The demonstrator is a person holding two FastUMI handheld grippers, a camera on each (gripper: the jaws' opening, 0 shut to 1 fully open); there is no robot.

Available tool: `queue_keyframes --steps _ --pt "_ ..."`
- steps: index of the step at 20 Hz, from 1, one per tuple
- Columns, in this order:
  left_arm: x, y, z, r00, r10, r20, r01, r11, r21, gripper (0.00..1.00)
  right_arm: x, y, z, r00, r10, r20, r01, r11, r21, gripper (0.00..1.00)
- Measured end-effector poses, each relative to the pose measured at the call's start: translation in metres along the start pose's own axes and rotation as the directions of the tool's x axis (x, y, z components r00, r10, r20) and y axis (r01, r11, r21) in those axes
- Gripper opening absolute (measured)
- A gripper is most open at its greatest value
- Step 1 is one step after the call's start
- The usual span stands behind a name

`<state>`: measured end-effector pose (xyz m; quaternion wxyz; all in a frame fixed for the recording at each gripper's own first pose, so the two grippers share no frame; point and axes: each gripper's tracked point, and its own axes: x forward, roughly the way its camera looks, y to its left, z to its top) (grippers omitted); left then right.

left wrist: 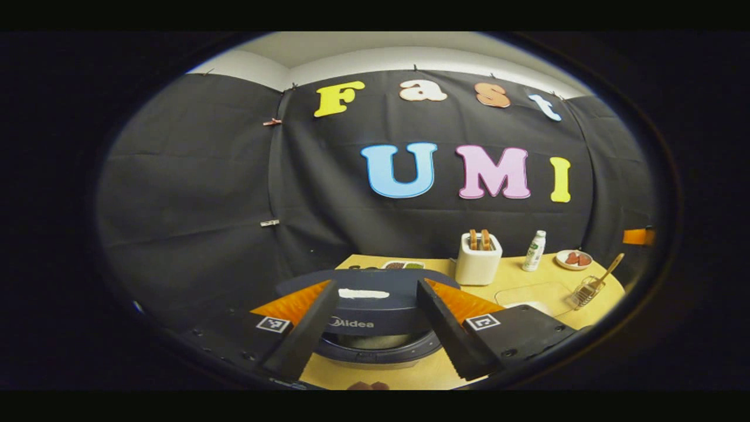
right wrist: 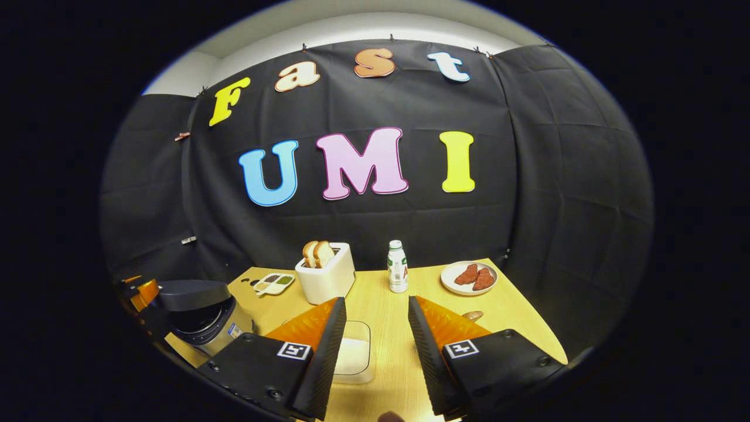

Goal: Close the left gripper, press the button to open the rice cooker; take a wooden spoon from the chopstick holder with the right hand, scoop a spoonful of rice and pour it into the rice cooker, then put the wooden spoon back into the chopstick holder.

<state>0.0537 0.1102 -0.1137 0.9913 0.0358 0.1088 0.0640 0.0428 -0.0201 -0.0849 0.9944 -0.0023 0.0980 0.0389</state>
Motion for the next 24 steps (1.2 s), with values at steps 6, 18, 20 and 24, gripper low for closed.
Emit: queue_keyframes --steps 6,18,20,24 --pt "0.001 -0.002 -0.021 1.000 0.010 -0.029 -0.010 1.000 0.004 0.93 -0.003 0.002 -0.005 1.000 0.002 -0.013 -0.002 1.000 0.005 0.68" --pt "0.005 0.001 -0.082 0.989 -0.002 -0.146 -0.003 1.000 -0.031 0.94 -0.006 0.006 -0.016 1.000 0.010 -0.028 -0.009 1.000 0.023 0.68" --pt "0.007 -0.002 -0.082 0.990 0.003 -0.143 -0.006 1.000 -0.020 0.94 -0.006 0.006 -0.018 0.999 0.011 -0.033 -0.010 1.000 0.027 0.68" --pt "0.005 -0.002 -0.081 0.990 0.021 -0.137 -0.025 0.999 -0.025 0.95 -0.006 0.006 -0.020 0.999 0.011 -0.036 -0.009 0.999 0.043 0.68"
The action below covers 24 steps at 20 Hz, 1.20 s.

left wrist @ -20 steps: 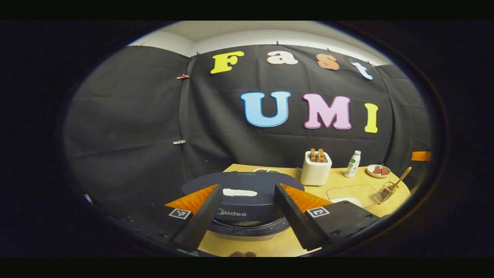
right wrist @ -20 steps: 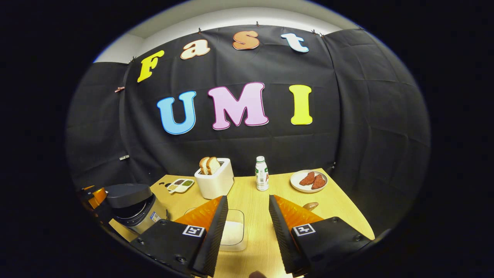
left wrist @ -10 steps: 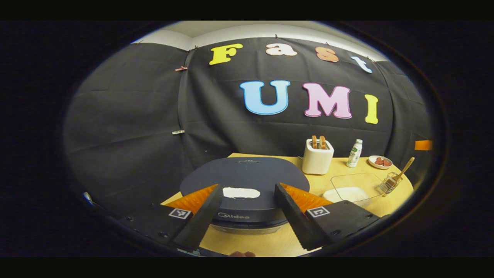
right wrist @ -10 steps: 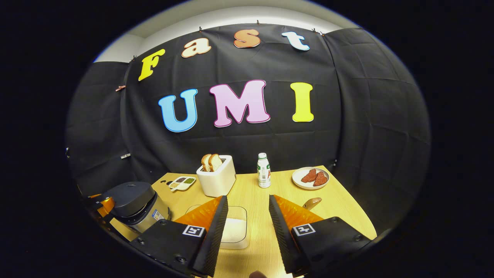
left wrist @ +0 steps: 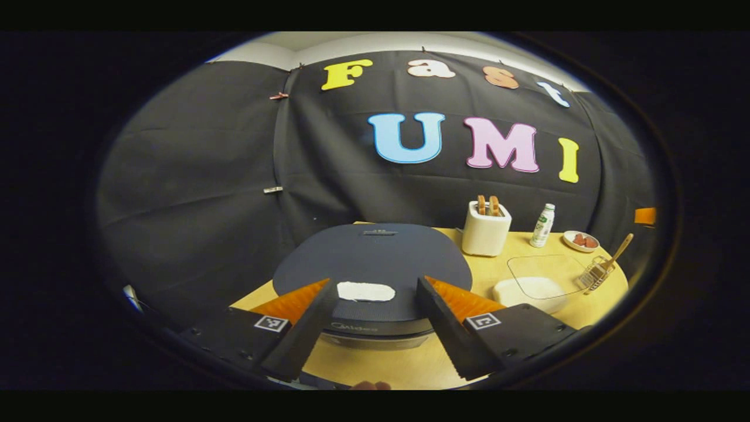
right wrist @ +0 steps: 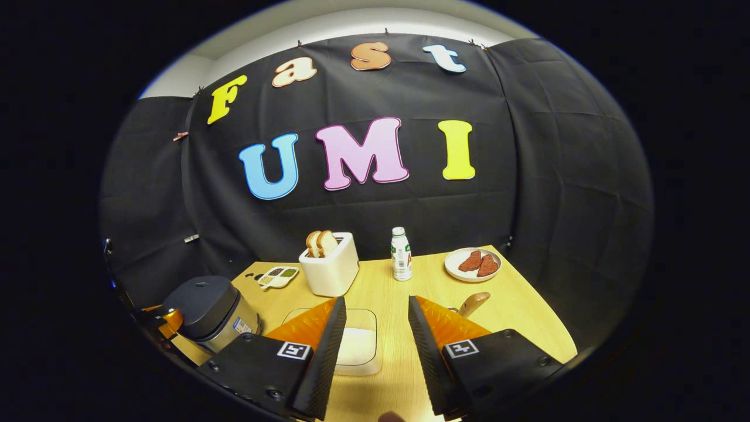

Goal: Close the left gripper, press the button to open the rice cooker; take a wooden spoon from the chopstick holder with the right hand, scoop a spoonful of rice and pour it into the rice cooker, then put the wooden spoon back into the chopstick holder.

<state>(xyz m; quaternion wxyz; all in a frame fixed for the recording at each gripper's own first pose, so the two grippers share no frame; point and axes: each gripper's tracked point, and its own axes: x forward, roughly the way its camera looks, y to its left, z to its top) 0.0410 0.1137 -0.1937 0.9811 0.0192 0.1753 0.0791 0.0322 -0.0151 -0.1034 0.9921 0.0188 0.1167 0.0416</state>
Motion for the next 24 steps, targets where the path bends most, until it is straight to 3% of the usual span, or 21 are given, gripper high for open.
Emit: queue_keyframes --steps 9,10,14,16,18,21,22,24 --pt "0.003 0.000 -0.013 1.000 -0.003 -0.006 0.003 1.000 0.001 0.95 -0.002 0.000 0.003 1.000 -0.002 0.011 0.002 1.000 0.013 0.69" --pt "0.000 -0.001 -0.012 1.000 -0.012 0.016 0.012 1.000 0.005 0.95 -0.001 0.001 0.002 1.000 0.000 0.009 0.000 1.000 0.011 0.65" --pt "0.001 0.002 -0.008 0.999 0.005 0.049 -0.005 1.000 0.014 0.95 -0.001 0.007 0.002 1.000 0.016 0.006 -0.016 1.000 -0.006 0.69" --pt "0.001 -0.003 -0.004 1.000 0.026 0.018 -0.027 0.997 0.074 0.94 -0.004 0.008 0.005 1.000 0.019 0.015 -0.018 1.000 -0.014 0.65" --pt "-0.008 -0.006 0.012 0.999 0.041 0.035 -0.046 0.990 0.131 0.94 -0.004 0.005 0.006 1.000 0.017 0.019 -0.017 1.000 -0.016 0.68" --pt "-0.022 -0.019 0.043 0.996 0.013 0.093 -0.027 0.988 0.150 0.90 -0.005 0.003 0.006 1.000 0.017 0.017 -0.017 1.000 -0.007 0.69" --pt "-0.026 -0.024 0.052 0.994 0.010 0.108 -0.026 0.988 0.149 0.91 -0.006 0.002 0.007 1.000 0.019 0.021 -0.019 1.000 -0.006 0.65" --pt "-0.035 -0.029 0.068 0.991 0.008 0.132 -0.028 0.989 0.143 0.91 -0.006 0.001 0.010 0.999 0.021 0.031 -0.021 1.000 -0.003 0.69"
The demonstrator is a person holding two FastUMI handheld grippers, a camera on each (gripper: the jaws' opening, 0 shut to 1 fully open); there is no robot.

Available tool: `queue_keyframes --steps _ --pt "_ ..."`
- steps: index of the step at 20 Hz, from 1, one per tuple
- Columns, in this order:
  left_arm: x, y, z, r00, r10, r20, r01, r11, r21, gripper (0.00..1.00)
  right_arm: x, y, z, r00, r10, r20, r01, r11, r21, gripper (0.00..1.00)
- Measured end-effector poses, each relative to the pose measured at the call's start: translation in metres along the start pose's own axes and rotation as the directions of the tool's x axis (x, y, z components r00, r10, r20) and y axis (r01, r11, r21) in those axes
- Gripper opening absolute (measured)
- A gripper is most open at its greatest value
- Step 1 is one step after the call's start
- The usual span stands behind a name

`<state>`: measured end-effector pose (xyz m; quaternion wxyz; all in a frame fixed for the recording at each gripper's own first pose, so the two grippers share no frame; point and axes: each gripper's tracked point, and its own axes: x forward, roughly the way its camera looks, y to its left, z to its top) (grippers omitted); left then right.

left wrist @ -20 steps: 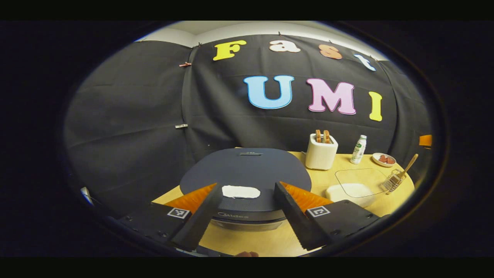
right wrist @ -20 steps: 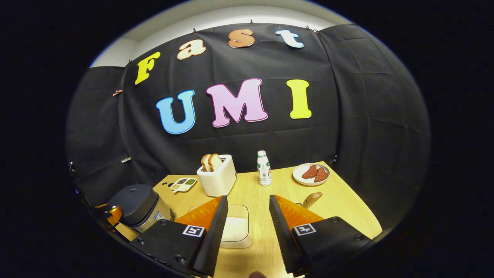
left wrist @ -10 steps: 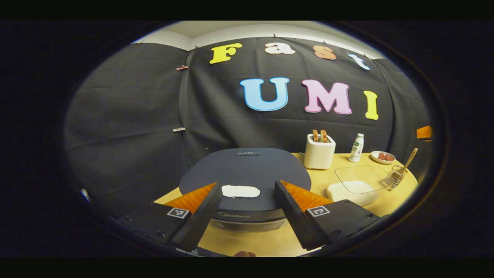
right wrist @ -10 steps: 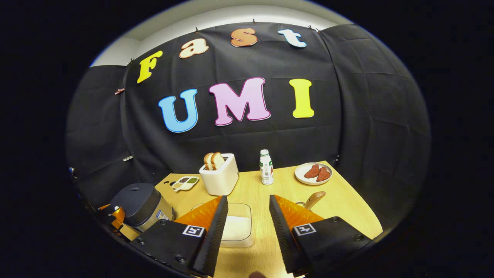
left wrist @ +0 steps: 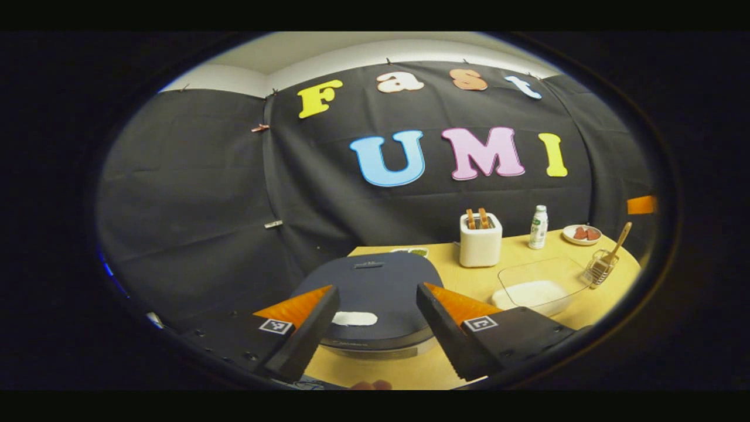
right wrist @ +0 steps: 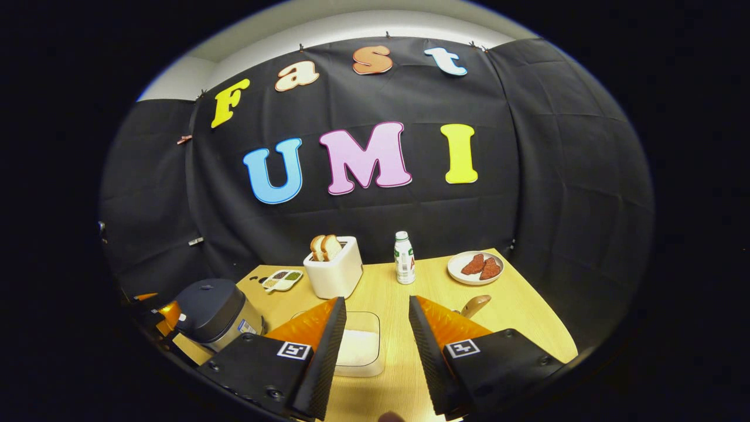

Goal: Close the left gripper, press the button to open the rice cooker; take a wooden spoon from the chopstick holder with the right hand, scoop a spoonful of rice and pour it into the rice cooker, then put the wooden spoon back into the chopstick holder.

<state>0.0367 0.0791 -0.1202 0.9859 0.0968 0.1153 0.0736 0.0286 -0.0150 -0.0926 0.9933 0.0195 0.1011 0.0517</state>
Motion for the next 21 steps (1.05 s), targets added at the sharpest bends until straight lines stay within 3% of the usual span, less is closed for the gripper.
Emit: queue_keyframes --steps 6,15,18,21 --pt "-0.021 -0.026 0.057 0.993 -0.035 0.115 0.036 0.999 0.000 0.91 -0.004 0.003 0.004 1.000 0.012 0.018 -0.012 1.000 0.015 0.69" --pt "-0.029 -0.042 0.078 0.984 -0.084 0.156 0.084 0.996 0.004 0.95 -0.012 0.003 0.011 0.999 -0.005 0.036 0.005 1.000 -0.009 0.69" --pt "-0.033 -0.040 0.088 0.979 -0.080 0.190 0.075 0.997 0.034 0.96 -0.018 0.004 0.011 0.999 -0.010 0.035 0.011 1.000 -0.023 0.80" --pt "-0.036 -0.047 0.096 0.968 -0.115 0.222 0.104 0.993 0.059 0.95 -0.023 0.003 0.011 0.999 -0.034 0.038 0.035 0.999 -0.032 0.80"
